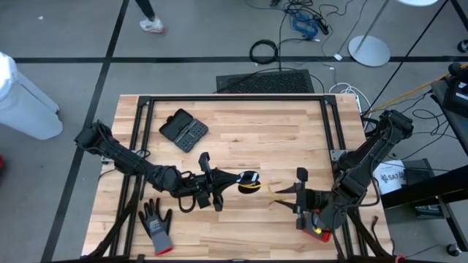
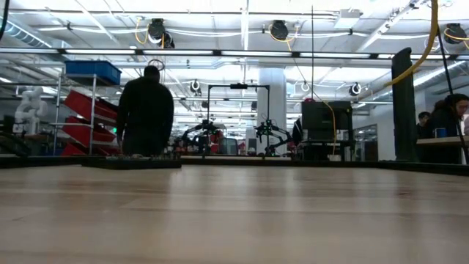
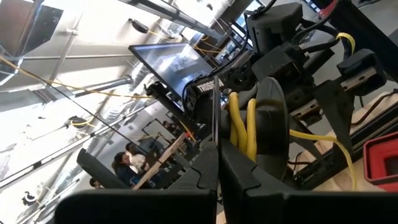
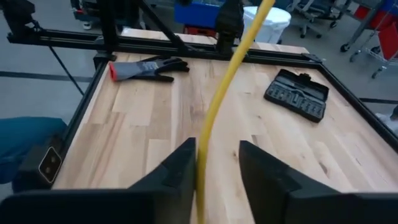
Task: Coil cords
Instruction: Coil the yellow wire onto the spool
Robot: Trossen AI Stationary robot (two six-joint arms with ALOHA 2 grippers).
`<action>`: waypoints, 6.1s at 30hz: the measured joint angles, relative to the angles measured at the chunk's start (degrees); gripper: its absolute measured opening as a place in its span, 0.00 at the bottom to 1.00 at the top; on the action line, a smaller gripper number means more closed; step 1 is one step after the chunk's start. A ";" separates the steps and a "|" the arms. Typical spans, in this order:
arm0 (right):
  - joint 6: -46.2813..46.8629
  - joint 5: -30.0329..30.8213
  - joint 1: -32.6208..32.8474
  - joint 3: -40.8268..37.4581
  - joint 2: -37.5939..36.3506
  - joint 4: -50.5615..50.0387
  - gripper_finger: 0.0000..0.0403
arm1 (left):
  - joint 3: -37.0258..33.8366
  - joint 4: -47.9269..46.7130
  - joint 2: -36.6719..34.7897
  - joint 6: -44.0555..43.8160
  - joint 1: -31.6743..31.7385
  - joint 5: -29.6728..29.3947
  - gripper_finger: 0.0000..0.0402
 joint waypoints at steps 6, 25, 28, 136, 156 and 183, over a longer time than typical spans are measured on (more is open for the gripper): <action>-0.01 -1.27 0.01 0.00 -0.20 0.02 0.14 | 0.02 -0.02 0.00 0.00 0.00 0.02 0.00; -1.93 -2.25 1.88 0.00 -0.22 3.03 0.35 | 0.00 -0.05 0.00 -0.02 0.00 0.02 0.00; -2.05 -2.27 1.88 0.00 -0.24 2.99 0.30 | 0.00 -0.02 0.00 -0.02 0.00 0.02 0.00; -53.38 39.54 0.45 3.98 12.30 46.31 0.00 | 0.02 10.07 8.74 6.13 3.78 -6.60 0.00; -42.02 38.30 -1.42 1.23 8.13 34.64 0.00 | -0.02 10.49 8.57 2.67 0.81 0.36 0.00; -22.87 18.67 -9.18 -1.29 6.40 26.40 0.00 | 2.16 11.17 8.55 -3.45 0.31 7.96 0.00</action>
